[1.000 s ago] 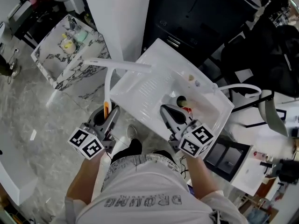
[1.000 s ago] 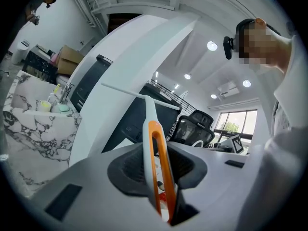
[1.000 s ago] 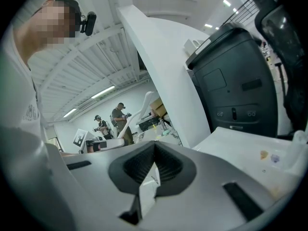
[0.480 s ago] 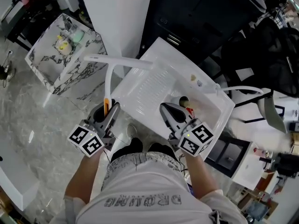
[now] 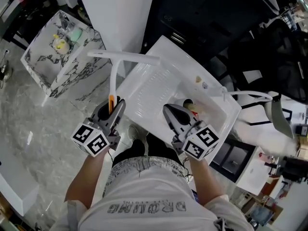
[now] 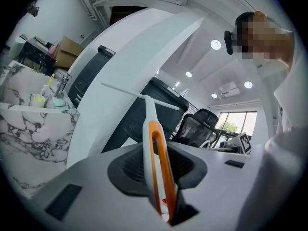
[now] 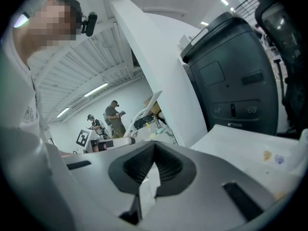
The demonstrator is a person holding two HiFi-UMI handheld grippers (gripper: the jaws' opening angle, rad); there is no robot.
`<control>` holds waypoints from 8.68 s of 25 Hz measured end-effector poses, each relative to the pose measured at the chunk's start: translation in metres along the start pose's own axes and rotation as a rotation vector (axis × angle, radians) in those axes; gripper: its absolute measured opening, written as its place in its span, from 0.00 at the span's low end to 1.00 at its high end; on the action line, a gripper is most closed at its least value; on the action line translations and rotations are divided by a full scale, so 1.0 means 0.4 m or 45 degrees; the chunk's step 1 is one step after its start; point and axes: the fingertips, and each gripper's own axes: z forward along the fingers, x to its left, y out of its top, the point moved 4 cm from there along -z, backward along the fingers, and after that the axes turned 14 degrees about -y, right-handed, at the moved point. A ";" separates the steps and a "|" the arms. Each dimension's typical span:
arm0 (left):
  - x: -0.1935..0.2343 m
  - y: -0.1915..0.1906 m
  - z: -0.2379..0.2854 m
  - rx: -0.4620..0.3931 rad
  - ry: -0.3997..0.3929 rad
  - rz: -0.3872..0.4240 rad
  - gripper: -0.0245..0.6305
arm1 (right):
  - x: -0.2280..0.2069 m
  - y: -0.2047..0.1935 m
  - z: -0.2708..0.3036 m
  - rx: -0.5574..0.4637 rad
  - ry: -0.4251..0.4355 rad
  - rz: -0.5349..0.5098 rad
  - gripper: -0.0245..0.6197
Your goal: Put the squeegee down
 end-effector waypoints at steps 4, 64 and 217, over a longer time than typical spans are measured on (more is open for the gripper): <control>0.018 -0.007 0.035 0.000 0.020 -0.007 0.20 | -0.028 0.006 0.020 0.007 0.010 0.013 0.05; 0.253 -0.405 0.376 0.195 0.473 -0.164 0.20 | -0.379 -0.170 0.091 0.247 0.135 0.217 0.05; 0.016 -0.101 0.188 0.329 0.201 0.166 0.10 | -0.087 -0.007 0.052 0.005 0.073 0.053 0.05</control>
